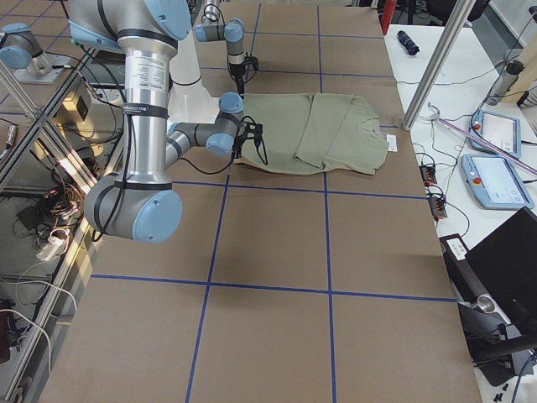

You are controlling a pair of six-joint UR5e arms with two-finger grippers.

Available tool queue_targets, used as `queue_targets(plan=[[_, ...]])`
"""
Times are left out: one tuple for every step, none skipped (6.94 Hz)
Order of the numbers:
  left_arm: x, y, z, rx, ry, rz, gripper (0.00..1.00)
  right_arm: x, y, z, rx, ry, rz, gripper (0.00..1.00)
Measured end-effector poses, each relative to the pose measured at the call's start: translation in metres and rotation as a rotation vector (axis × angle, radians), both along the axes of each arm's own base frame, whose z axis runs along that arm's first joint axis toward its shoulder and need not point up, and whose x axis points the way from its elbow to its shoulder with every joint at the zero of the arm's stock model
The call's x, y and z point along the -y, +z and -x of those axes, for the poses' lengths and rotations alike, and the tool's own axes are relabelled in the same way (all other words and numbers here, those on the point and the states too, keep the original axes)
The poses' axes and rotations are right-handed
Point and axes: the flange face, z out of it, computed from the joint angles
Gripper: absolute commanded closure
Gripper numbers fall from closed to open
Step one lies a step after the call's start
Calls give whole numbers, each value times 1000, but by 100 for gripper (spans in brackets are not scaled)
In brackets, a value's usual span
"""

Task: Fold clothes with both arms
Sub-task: 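Grasp both hem corners nearest the robot with both grippers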

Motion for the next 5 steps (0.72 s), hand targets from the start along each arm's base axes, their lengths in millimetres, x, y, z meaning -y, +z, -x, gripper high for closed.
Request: queue_targets(plan=[[0,-1,0,-2,0,0,86,1,0,-1,1,2,1,100],[1,-3,1,-6,-1,0,100,2,0,-1,1,4,1,100],[1,-6,3,-12,-1,-1,100,2,0,-2,1,5,1,100],[2,-9,5,-19,-2,-1,100,2,0,-2,1,5,1,100],[2,-13,9,-28,-4,-2,100,4,-1,-4,3,3,6,100]])
